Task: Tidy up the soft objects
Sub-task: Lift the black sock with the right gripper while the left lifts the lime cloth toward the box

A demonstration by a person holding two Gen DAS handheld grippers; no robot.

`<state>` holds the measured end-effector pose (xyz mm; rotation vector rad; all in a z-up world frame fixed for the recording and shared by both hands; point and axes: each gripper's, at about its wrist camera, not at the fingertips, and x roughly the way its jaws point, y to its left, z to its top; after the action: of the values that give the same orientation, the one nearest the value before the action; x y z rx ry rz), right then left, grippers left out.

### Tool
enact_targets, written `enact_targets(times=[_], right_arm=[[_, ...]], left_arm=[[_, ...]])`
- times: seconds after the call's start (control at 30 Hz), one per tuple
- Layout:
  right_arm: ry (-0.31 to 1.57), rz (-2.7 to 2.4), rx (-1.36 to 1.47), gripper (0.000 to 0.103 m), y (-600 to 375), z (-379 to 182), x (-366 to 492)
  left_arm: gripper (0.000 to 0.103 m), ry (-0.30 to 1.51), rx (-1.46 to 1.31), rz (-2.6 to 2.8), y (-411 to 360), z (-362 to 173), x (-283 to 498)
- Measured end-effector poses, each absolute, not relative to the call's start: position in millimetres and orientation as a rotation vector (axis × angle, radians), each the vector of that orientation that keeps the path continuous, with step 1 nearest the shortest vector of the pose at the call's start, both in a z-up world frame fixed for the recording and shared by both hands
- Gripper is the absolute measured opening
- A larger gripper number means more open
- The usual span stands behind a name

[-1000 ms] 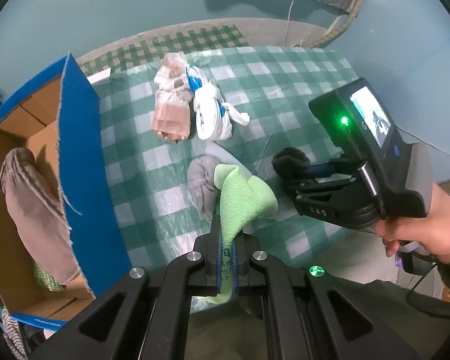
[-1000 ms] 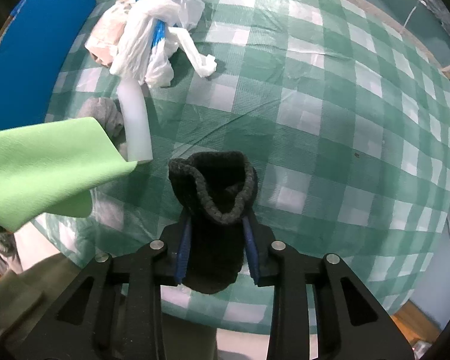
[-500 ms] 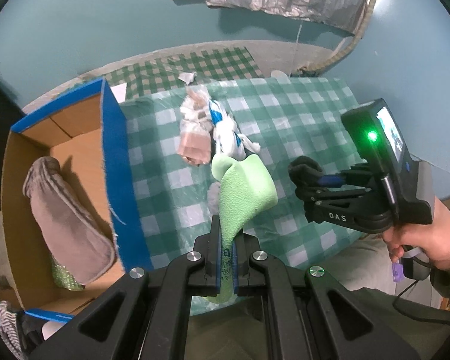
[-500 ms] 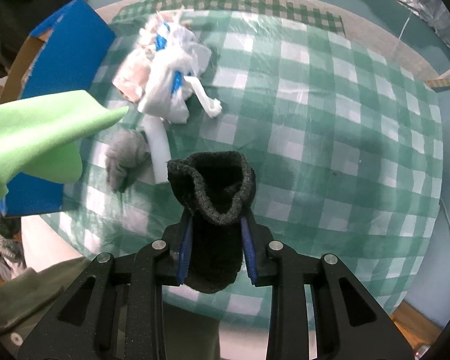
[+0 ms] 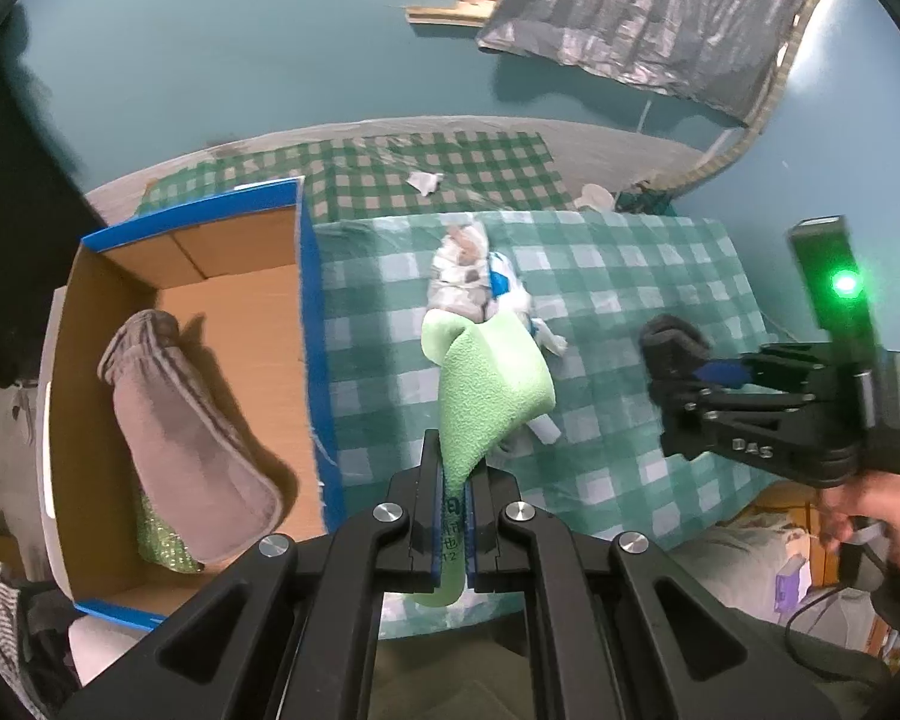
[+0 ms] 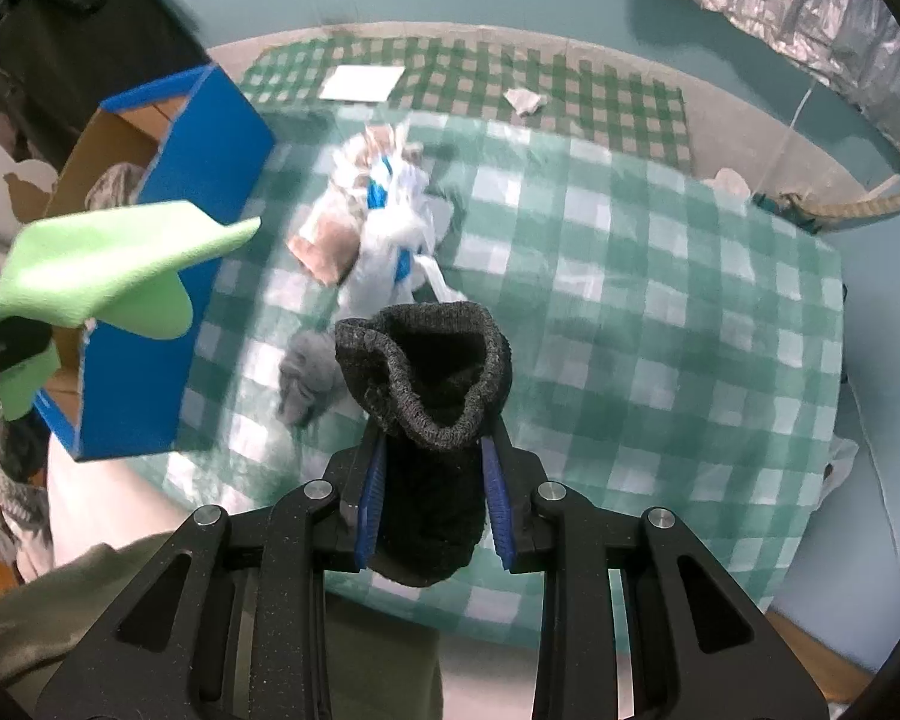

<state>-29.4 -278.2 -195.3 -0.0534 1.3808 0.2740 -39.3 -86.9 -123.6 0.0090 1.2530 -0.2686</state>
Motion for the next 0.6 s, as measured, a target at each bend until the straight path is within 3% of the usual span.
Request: enact_targets(times=[0.6], right_arm=[[1.293, 0.333, -0.07, 0.028, -238.8, -139.7, -16.5]], left_arm=[[0.005, 1.232, -0.042, -0.172, -43.0, -113.2, -27.9]])
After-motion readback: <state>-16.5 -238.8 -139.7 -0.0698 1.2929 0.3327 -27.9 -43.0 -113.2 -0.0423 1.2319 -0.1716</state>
